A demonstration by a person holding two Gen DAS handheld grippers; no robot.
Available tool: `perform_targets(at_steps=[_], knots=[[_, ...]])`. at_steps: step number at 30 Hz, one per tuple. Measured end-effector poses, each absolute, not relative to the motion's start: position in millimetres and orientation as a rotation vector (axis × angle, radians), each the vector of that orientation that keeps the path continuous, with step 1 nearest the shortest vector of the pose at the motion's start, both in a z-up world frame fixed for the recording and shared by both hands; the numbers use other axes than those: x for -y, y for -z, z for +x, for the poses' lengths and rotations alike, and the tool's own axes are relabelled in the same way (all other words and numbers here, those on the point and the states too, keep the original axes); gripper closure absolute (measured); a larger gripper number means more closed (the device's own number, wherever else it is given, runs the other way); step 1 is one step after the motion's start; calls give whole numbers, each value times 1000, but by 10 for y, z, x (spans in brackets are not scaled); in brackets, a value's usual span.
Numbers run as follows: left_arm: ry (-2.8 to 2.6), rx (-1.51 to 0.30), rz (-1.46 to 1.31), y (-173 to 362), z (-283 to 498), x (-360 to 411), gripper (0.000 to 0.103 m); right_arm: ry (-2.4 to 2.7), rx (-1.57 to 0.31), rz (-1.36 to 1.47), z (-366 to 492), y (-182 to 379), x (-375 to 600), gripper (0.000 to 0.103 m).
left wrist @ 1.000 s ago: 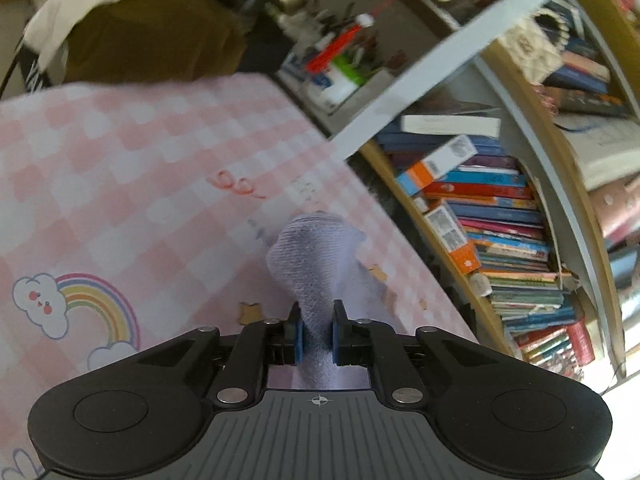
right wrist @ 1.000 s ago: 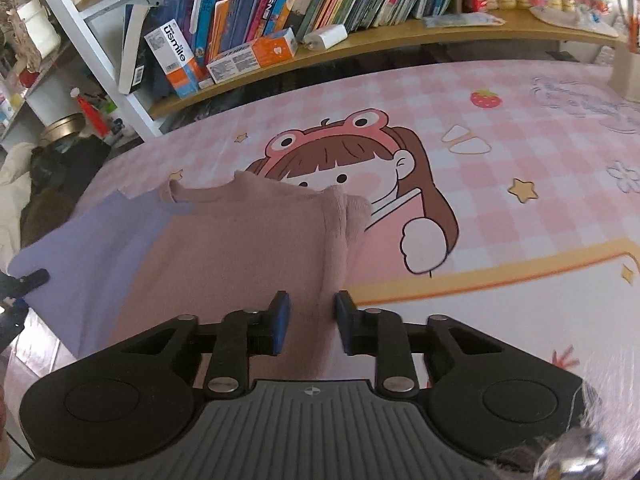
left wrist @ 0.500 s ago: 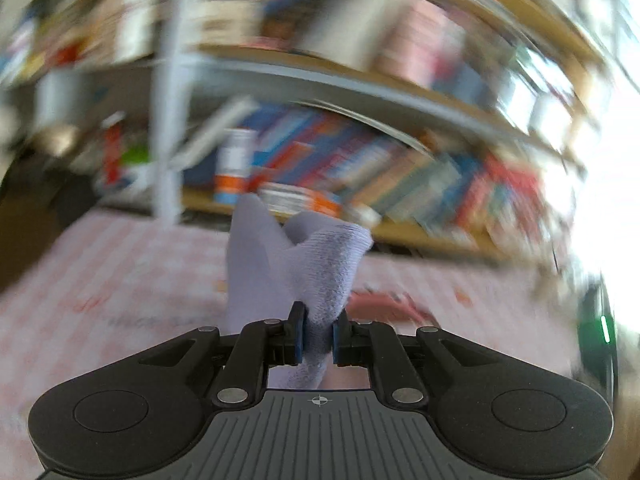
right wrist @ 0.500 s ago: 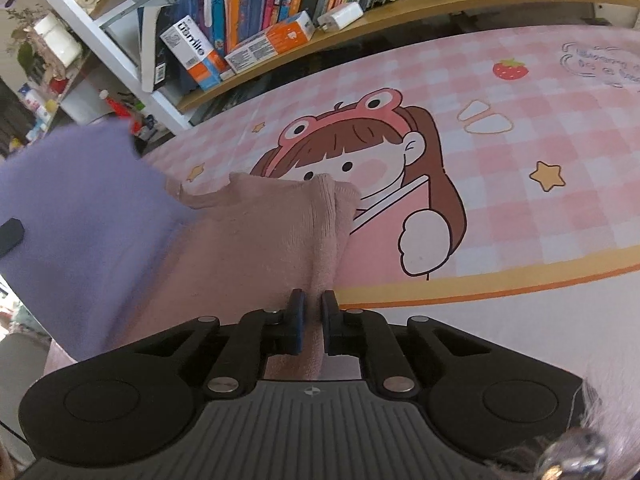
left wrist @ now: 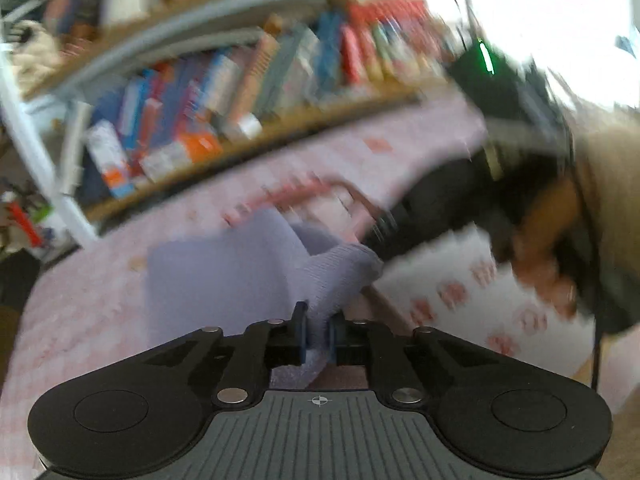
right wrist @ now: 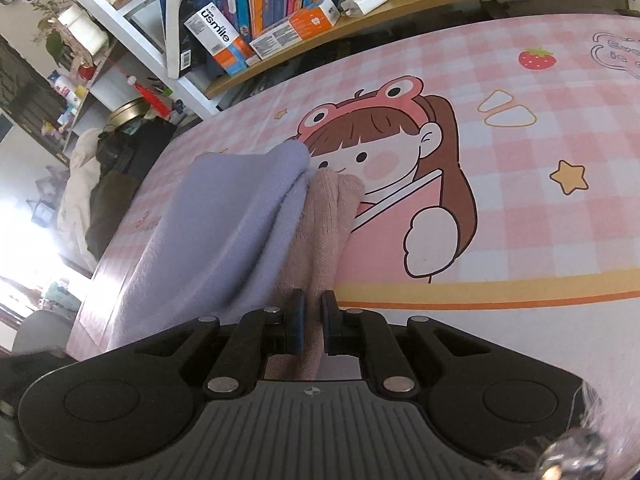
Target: Fold clothes
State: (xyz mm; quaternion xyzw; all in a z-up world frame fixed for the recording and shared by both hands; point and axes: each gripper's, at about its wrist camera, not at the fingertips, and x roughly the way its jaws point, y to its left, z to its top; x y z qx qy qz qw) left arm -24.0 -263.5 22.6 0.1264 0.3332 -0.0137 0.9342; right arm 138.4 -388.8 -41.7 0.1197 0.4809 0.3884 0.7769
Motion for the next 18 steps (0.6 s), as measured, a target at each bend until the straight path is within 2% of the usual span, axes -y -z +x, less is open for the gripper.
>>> perform_targets(at_steps=[3,5,7,9,14,18], knots=[[60,-655,334,-332,-351,2708,96,-851,-1042,264,1400,429,3896,95],[96,-722,415,-186,-351,2796,95,-860,-1043,265,1406,436,3889,95],[112,-798,517,33,-314,2896,86,-866,-1042,261,1405,434,3873,95],[105,-815,584,179,-268,3000,84,-867,-1040,255,1404,429,3869,95],[98,-830,519,165,-248,2967,80,-859,-1033,247,1399,403,3889,91],[68,-825,381,-35,-292,2808,61,-834,-976,246,1352,253,3994,90]])
